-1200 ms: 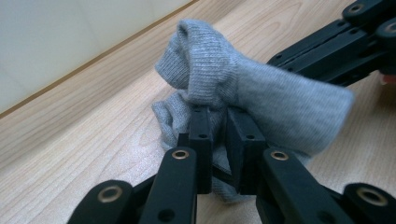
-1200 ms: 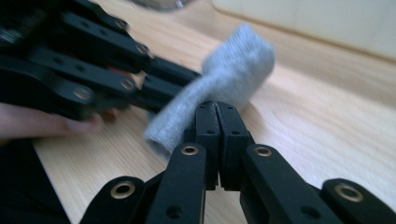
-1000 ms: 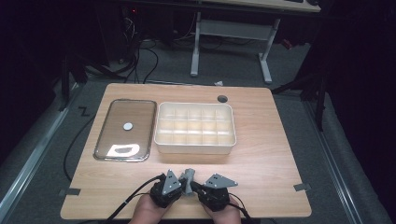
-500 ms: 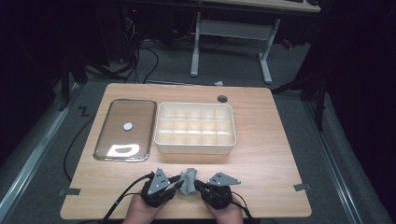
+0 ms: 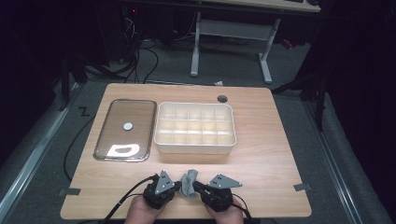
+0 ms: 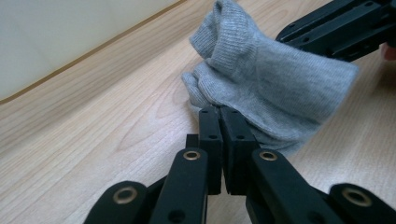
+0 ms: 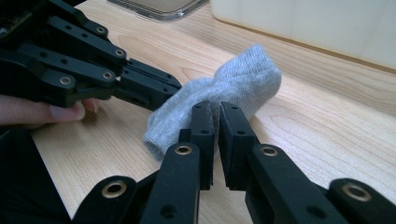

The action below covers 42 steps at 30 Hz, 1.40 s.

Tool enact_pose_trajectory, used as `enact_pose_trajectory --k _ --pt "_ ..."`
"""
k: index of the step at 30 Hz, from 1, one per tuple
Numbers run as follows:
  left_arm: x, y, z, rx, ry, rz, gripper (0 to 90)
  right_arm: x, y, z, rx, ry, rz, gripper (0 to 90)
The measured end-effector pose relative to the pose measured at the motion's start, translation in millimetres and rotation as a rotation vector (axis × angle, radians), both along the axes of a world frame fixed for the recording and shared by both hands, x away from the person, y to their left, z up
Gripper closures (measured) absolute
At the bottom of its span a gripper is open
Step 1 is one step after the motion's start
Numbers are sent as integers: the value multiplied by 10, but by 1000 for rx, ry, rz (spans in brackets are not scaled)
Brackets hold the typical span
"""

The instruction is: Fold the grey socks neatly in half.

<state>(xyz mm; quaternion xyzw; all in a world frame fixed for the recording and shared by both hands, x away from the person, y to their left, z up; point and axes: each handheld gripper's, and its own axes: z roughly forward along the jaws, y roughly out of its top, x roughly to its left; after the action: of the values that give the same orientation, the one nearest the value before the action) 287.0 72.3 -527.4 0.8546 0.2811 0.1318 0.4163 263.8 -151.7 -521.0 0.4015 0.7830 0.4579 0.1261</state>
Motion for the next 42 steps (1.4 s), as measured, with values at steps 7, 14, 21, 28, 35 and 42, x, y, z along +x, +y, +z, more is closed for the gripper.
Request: enact_pose_trajectory --k 7,14,21,28,35,42 --pt "-90 -196 13 7 -15 -57 885 -10 11 20 -1 -9 1 857" --pt "-114 -239 -2 20 -15 -88 891 -23 9 21 -22 -20 -3 888" --pt "-103 -160 -2 32 -30 -106 847 12 35 -49 -56 26 23 900" --pt "-59 -51 158 -74 -45 -74 854 -8 68 -60 -73 3 31 900" --pt "50 -173 353 -165 -27 -66 899 -17 73 -64 -80 -9 33 900" --pt "170 -481 425 -153 -16 -89 897 -21 72 -70 -78 -17 34 900"
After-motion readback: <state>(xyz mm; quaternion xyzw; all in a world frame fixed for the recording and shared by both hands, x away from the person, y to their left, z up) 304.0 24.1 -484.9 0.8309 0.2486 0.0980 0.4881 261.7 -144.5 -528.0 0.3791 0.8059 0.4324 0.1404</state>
